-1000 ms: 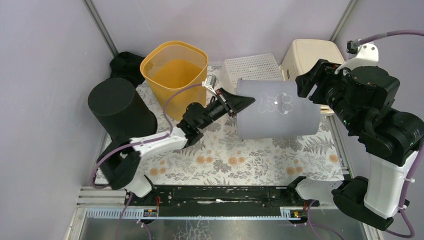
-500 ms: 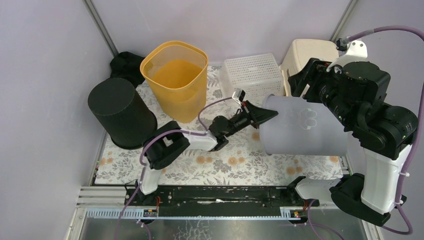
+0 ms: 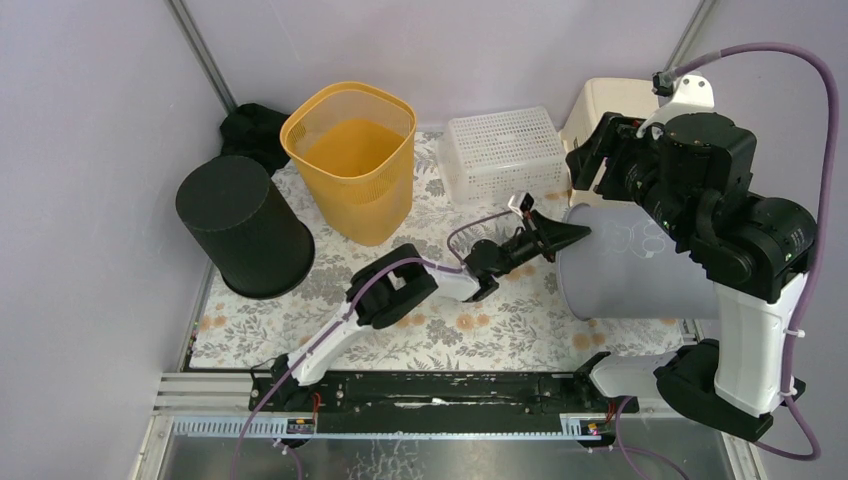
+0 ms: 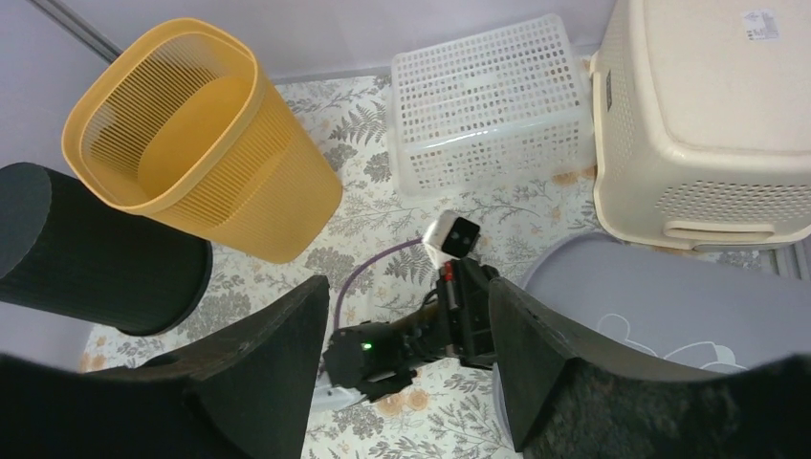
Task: Turn the large container upside down
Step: Turn the container upside down at the center of the board.
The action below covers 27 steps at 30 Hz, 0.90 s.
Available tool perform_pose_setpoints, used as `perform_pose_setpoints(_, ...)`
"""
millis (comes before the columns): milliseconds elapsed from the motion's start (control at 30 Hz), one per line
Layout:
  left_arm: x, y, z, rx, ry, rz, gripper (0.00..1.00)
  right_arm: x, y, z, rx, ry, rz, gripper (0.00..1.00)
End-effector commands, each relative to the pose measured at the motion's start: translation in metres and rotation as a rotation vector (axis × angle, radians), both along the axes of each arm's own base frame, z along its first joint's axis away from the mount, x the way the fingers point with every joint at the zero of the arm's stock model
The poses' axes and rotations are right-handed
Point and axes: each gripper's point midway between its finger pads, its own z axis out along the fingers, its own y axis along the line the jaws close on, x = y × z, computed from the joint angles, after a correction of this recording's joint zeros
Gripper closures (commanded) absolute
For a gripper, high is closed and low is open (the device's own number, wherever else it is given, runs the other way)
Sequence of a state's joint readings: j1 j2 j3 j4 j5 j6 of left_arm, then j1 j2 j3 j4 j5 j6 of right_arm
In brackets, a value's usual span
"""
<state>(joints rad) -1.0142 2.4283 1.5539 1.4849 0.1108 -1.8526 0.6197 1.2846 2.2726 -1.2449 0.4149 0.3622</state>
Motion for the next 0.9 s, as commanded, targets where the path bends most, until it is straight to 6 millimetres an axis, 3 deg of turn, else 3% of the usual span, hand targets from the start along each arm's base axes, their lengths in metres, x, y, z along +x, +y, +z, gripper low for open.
perform_pose_setpoints(0,-0.008,0.018,0.033,-0.211,0.033,-0.046,1.00,0.002,0.005,0.003,0.004,-0.015,0.027,0.31)
perform_pose_setpoints(233,-0.005,0.007,0.012,-0.234,0.094,-0.070,1.00,0.007,0.013,-0.007,-0.001,0.007,0.045,0.31)
perform_pose_setpoints(433,-0.002,-0.001,-0.021,-0.205,0.179,-0.087,0.98,0.008,0.013,-0.011,-0.012,0.014,0.046,0.31)
perform_pose_setpoints(500,-0.002,0.002,-0.040,-0.156,0.220,-0.078,0.88,0.008,0.013,-0.013,-0.017,0.017,0.048,0.31)
perform_pose_setpoints(633,-0.002,0.014,-0.061,-0.065,0.248,-0.046,0.57,0.008,0.014,-0.015,-0.019,0.019,0.052,0.31)
perform_pose_setpoints(867,0.004,0.038,-0.087,0.069,0.227,0.025,0.42,0.011,0.019,-0.022,-0.021,0.032,0.068,0.31)
